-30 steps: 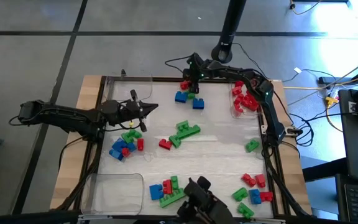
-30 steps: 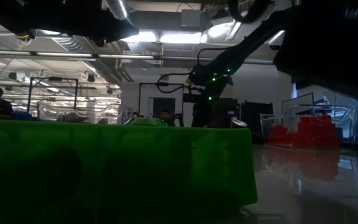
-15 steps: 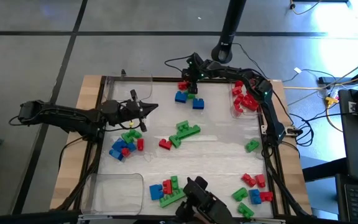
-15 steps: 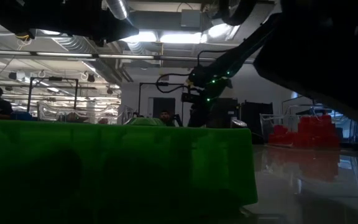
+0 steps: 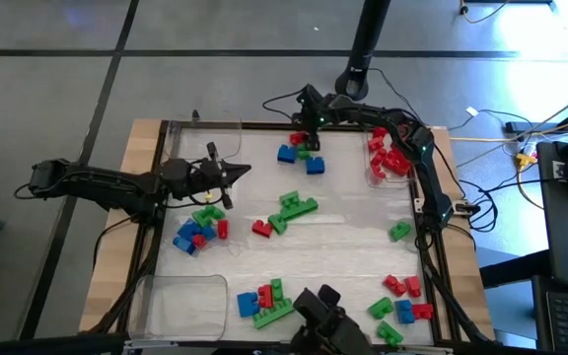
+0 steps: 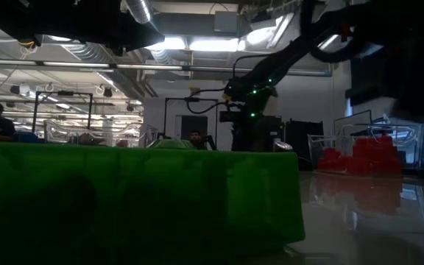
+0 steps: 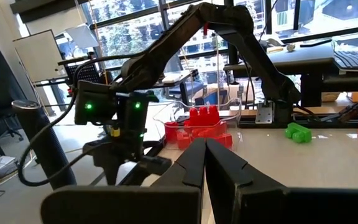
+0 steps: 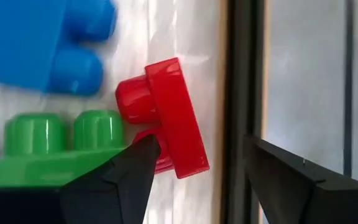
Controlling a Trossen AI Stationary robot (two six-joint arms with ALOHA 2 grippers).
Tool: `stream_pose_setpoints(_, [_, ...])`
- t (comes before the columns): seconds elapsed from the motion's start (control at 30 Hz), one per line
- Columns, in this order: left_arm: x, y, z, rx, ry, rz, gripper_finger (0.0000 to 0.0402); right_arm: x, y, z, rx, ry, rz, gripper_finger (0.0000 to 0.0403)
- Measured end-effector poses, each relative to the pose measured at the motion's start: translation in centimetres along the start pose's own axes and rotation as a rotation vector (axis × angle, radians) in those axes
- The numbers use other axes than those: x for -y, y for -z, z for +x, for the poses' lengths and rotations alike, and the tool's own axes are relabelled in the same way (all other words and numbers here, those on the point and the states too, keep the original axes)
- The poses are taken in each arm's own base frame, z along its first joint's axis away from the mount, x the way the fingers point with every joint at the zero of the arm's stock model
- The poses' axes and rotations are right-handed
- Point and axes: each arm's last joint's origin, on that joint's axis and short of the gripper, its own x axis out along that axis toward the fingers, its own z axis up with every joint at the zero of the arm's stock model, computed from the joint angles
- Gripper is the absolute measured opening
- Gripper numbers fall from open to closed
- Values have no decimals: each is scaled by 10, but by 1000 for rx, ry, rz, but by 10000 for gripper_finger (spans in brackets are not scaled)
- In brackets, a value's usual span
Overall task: Sort blocks
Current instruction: Put the red game piece into the right transparent bin
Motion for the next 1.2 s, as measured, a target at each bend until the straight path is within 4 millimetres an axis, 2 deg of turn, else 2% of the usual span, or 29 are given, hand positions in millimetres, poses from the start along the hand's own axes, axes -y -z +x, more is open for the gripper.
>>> stream_pose_setpoints(0.27, [0, 0, 0, 1, 0, 0, 4, -8, -6, -21, -16, 1, -38, 243])
stream_pose_setpoints(0.4, [0, 0, 0, 0, 0, -3, 4, -10, -13, -22, 24, 17, -37, 243])
stream_pose_setpoints(0.6, [0, 0, 0, 0, 0, -3, 4, -13, -10, -8, 11, -25, -29, 243])
stream_pose_setpoints(0.87, [0, 0, 0, 0, 0, -1, 4, -12, -11, -6, 18, -17, -13, 243])
stream_pose_setpoints(1.2, [0, 0, 0, 0, 0, -7, 4, -10, -8, 9, -21, 18, -10, 239])
